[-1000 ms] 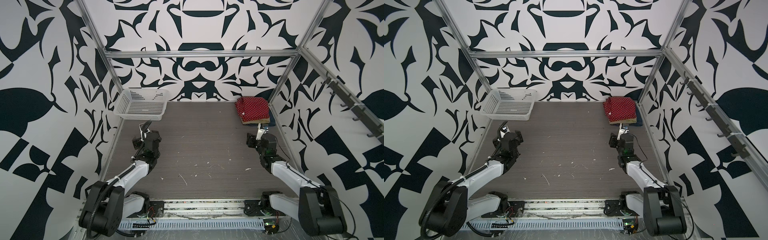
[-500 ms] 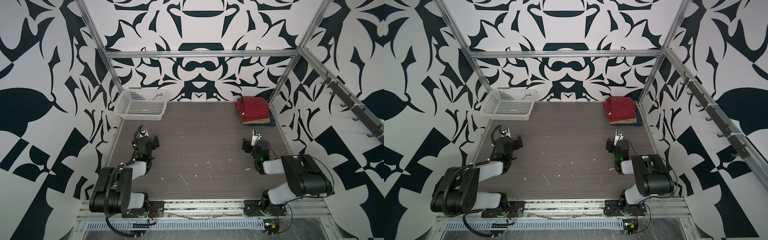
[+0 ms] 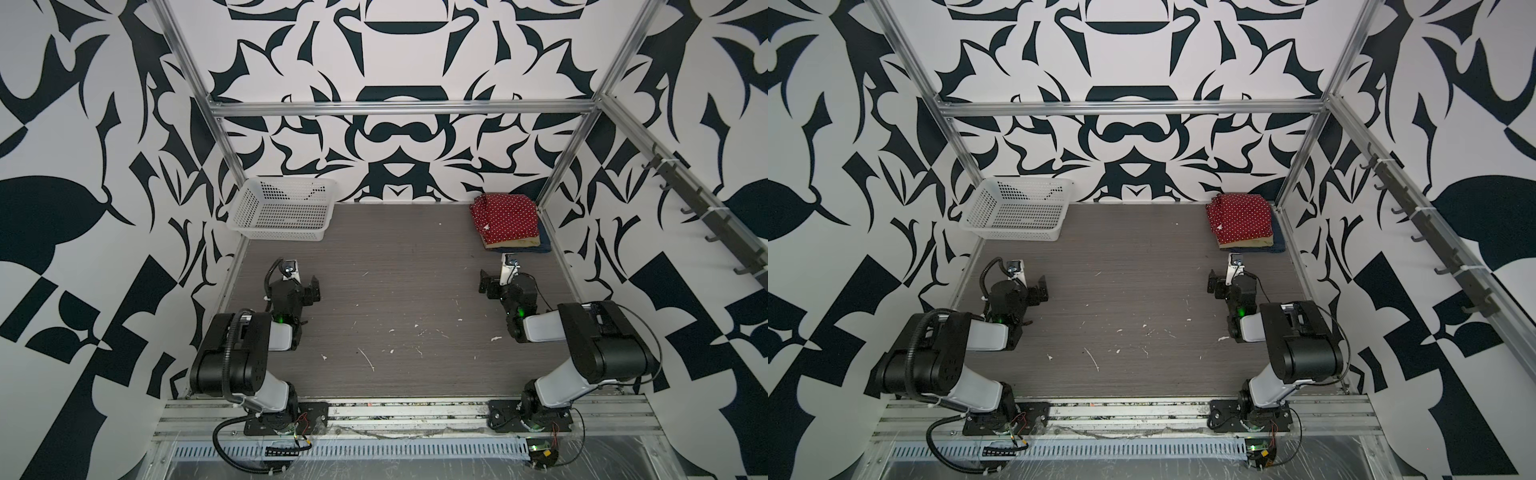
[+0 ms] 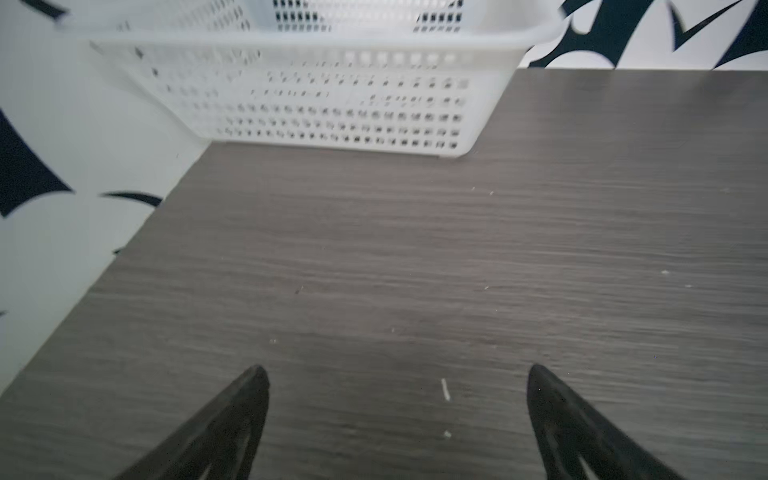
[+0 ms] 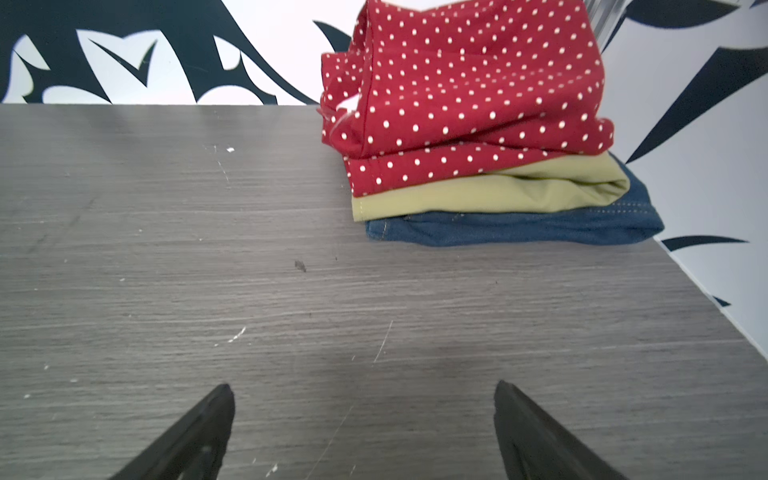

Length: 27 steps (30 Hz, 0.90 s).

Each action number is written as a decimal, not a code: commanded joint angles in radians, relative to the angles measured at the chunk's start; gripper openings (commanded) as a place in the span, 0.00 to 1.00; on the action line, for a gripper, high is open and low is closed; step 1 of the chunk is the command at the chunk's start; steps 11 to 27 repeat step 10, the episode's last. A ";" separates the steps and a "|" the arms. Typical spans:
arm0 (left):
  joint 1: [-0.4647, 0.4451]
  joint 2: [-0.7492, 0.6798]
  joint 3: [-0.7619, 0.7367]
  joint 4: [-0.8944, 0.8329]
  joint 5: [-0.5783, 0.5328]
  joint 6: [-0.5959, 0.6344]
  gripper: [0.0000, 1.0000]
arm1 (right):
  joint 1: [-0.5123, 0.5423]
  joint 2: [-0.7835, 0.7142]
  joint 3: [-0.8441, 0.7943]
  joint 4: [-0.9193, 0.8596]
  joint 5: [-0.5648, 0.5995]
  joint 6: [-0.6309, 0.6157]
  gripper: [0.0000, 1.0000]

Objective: Fold and stack the skirts

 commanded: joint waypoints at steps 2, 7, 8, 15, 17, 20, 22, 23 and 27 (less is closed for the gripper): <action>0.045 -0.003 0.091 -0.064 0.069 -0.055 0.99 | 0.000 -0.018 0.008 -0.010 0.000 -0.005 1.00; 0.074 0.004 0.101 -0.072 0.107 -0.076 0.99 | 0.001 -0.016 0.014 -0.016 -0.001 -0.003 1.00; 0.074 0.004 0.101 -0.070 0.107 -0.075 0.99 | 0.001 -0.015 0.018 -0.024 -0.004 -0.004 1.00; 0.074 0.005 0.100 -0.068 0.107 -0.076 0.99 | 0.000 -0.013 0.023 -0.030 -0.004 -0.003 1.00; 0.074 0.005 0.100 -0.068 0.107 -0.076 0.99 | 0.000 -0.013 0.023 -0.030 -0.004 -0.003 1.00; 0.074 0.005 0.100 -0.068 0.107 -0.076 0.99 | 0.000 -0.013 0.023 -0.030 -0.004 -0.003 1.00; 0.074 0.005 0.100 -0.068 0.107 -0.076 0.99 | 0.000 -0.013 0.023 -0.030 -0.004 -0.003 1.00; 0.074 0.005 0.100 -0.068 0.107 -0.076 0.99 | 0.000 -0.013 0.023 -0.030 -0.004 -0.003 1.00; 0.074 0.005 0.100 -0.068 0.107 -0.076 0.99 | 0.000 -0.013 0.023 -0.030 -0.004 -0.003 1.00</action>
